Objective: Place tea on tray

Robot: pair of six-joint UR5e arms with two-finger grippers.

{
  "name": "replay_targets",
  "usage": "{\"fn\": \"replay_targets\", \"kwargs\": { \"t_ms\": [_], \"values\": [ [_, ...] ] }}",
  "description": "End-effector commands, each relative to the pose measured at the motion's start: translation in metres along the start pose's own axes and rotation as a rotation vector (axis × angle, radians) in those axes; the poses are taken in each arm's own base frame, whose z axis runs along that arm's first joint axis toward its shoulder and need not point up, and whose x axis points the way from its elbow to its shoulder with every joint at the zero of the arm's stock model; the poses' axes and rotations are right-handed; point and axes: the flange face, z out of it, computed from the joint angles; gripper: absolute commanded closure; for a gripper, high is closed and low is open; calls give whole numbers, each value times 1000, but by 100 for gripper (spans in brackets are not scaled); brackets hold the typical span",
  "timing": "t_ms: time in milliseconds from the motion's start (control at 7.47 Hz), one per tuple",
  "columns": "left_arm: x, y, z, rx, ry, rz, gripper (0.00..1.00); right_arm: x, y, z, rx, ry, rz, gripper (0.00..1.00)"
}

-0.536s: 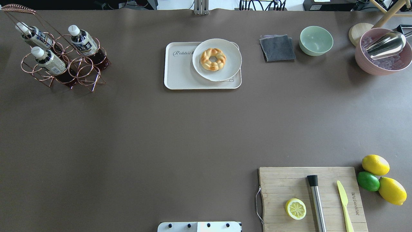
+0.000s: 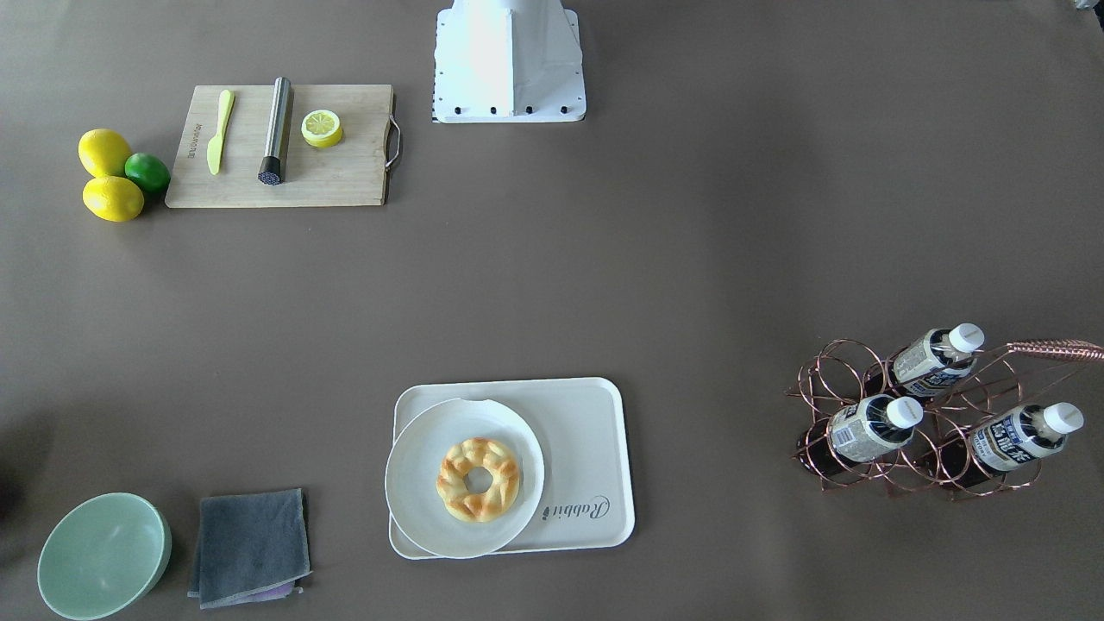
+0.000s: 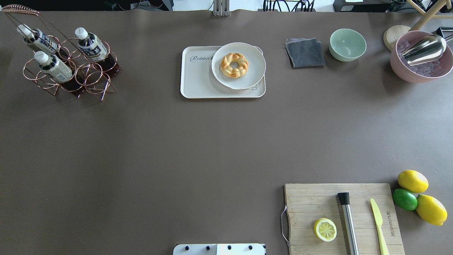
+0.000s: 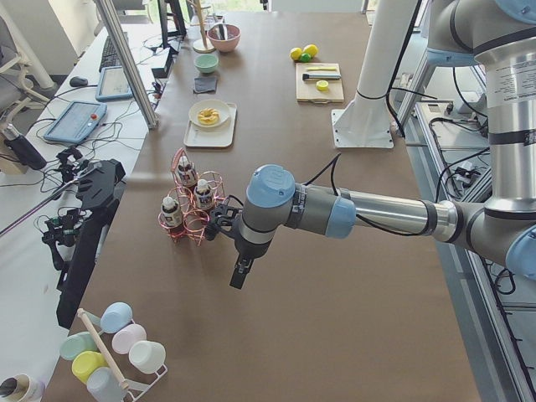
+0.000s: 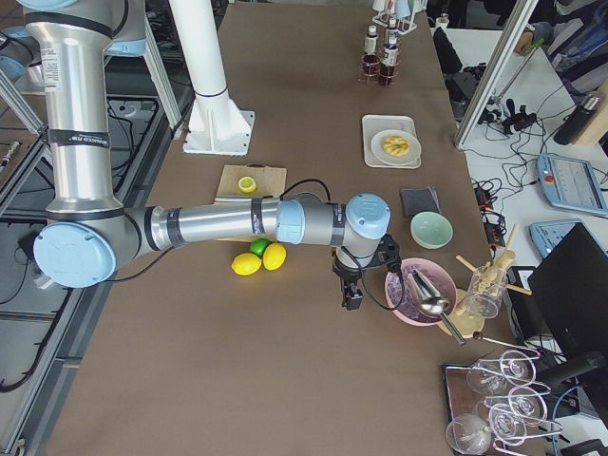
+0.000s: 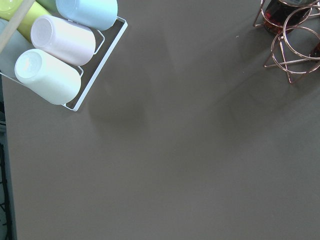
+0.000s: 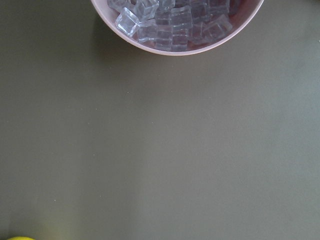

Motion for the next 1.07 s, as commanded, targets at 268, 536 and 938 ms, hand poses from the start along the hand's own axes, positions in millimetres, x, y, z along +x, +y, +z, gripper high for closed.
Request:
{"fn": "replay_targets", "kwargs": {
  "t_ms": [268, 536, 938],
  "values": [
    [65, -25, 29, 40, 60, -24, 3, 4, 14, 7, 53, 11, -53, 0],
    [125, -61, 41, 128, 135, -100, 4, 1, 12, 3, 62, 10, -62, 0],
    [198, -102, 43, 298, 176, -96, 3, -7, 10, -5, 78, 16, -78, 0]
  ]
}}
